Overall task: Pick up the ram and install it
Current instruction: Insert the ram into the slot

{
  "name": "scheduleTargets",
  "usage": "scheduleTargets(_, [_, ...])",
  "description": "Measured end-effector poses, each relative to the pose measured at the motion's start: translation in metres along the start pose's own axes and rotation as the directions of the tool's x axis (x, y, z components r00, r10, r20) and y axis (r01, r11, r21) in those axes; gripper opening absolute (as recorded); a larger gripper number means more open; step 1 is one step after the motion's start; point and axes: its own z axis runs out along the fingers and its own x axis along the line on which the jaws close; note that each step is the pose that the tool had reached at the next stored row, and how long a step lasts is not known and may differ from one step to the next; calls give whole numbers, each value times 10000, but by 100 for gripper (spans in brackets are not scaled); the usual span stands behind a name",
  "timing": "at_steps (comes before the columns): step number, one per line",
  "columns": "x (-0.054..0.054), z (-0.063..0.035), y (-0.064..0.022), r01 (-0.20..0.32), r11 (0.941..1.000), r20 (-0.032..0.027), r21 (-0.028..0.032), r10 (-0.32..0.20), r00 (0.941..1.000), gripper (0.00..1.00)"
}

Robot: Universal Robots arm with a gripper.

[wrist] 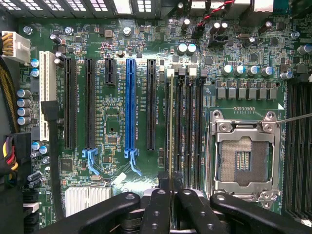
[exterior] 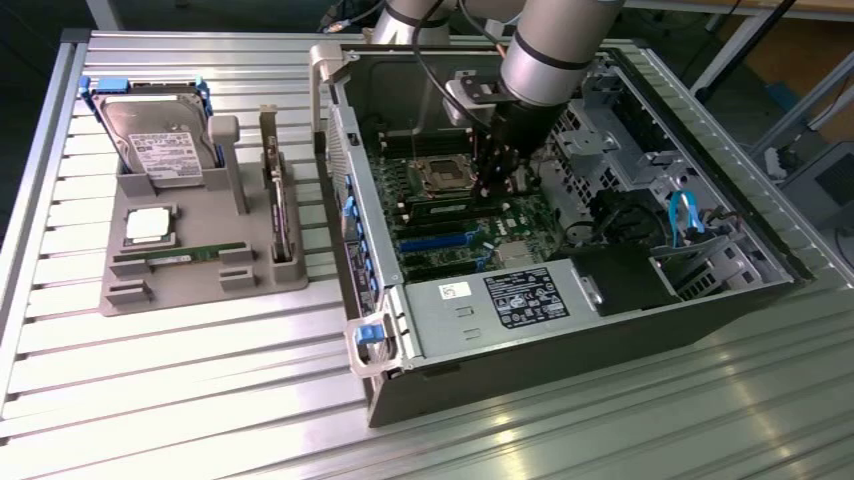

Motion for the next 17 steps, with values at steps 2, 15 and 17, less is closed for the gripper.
scheduleTargets(2, [0,9,0,0,10000,2,1,0,10000,12])
scheduleTargets(15, [0,71,-1,0,10000,0,0,0,10000,12])
scheduleTargets(17, [0,76,-1,0,10000,-1,0,0,10000,12])
